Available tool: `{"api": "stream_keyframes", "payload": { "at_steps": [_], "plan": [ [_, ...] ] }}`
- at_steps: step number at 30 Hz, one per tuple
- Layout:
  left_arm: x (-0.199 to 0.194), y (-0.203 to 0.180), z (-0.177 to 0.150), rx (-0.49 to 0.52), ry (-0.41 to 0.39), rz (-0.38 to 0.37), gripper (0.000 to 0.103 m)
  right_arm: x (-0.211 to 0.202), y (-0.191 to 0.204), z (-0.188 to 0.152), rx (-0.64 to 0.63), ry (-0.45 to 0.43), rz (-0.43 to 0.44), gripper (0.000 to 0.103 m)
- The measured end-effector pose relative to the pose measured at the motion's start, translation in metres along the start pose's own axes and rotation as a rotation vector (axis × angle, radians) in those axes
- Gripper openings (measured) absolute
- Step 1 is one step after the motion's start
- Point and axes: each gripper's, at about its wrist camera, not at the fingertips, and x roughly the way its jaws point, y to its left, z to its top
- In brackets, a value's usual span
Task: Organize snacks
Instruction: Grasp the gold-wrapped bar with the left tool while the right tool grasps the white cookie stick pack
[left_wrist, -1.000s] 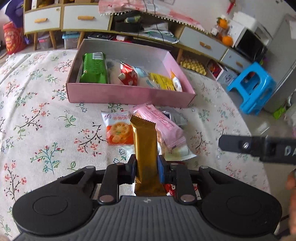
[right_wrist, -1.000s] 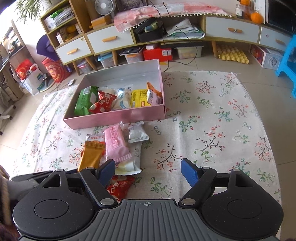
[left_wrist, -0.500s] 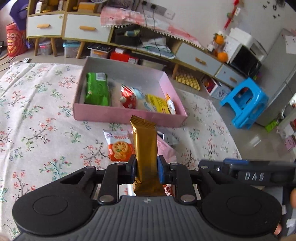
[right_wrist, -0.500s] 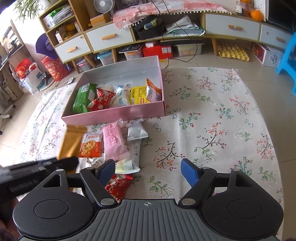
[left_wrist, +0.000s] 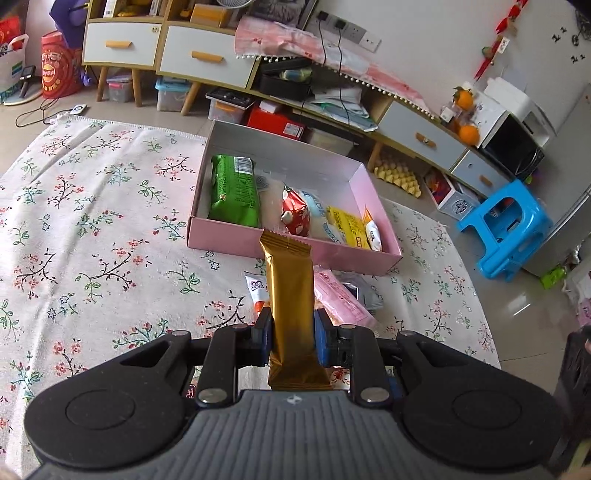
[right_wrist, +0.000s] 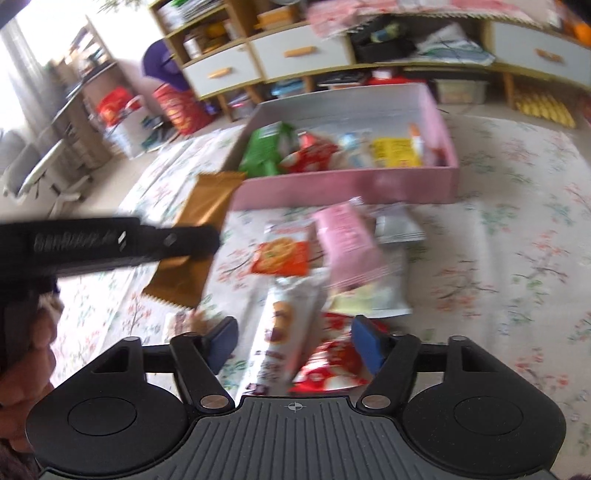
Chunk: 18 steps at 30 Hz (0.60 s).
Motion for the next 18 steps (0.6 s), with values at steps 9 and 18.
{"api": "stream_keyframes", "payload": {
  "at_steps": [9,18],
  "plan": [
    [0.0,0.006,0.002,0.002,-0.006,0.019,0.021,0.027,0.025,-0.02,-0.097,0.053,-0.054,0.045],
    [-0.002,0.005,0.003,0.035,-0.029,0.053,0.021,0.019,0.02,-0.02,-0.033,0.062,-0.041,0.032]
  ]
}}
